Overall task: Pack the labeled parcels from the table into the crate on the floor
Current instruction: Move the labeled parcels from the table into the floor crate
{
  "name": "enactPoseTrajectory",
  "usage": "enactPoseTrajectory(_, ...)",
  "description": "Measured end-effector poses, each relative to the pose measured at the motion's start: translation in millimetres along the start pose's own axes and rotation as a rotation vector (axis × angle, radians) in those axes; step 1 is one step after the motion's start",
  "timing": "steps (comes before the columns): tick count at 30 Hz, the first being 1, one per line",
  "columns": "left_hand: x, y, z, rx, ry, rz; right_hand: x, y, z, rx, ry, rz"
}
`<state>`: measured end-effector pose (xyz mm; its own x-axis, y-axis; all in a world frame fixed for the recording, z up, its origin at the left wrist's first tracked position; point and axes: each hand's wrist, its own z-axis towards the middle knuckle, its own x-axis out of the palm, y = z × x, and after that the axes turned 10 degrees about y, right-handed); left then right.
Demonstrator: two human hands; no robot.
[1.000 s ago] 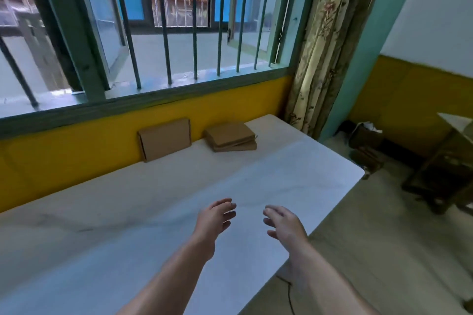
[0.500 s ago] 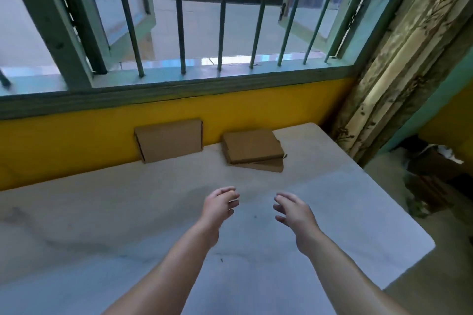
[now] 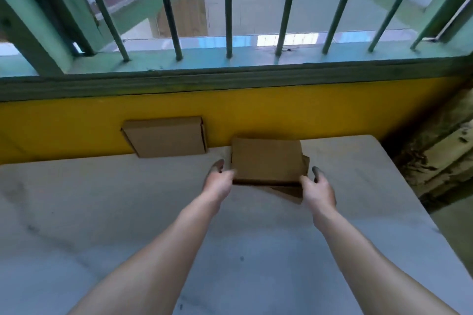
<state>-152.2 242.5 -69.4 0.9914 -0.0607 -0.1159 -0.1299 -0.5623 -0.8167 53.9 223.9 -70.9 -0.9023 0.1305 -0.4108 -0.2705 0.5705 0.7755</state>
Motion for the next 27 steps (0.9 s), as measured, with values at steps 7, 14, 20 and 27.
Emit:
enactPoseTrajectory(7, 14, 0, 25, -0.026, 0.026, 0.093, -4, -6, 28, 0.045, 0.157, 0.015)
enactPoseTrajectory(14, -7, 19, 7, 0.014, -0.072, -0.001, 2, -12, 5, -0.029, 0.118, 0.057)
enactPoseTrajectory(20, -53, 45, -29, 0.077, -0.079, -0.211, 19, -13, -35, -0.115, 0.137, 0.21)
enactPoseTrajectory(27, -111, 73, -81, 0.243, -0.095, -0.249, 53, -9, -87, -0.081, 0.193, 0.355)
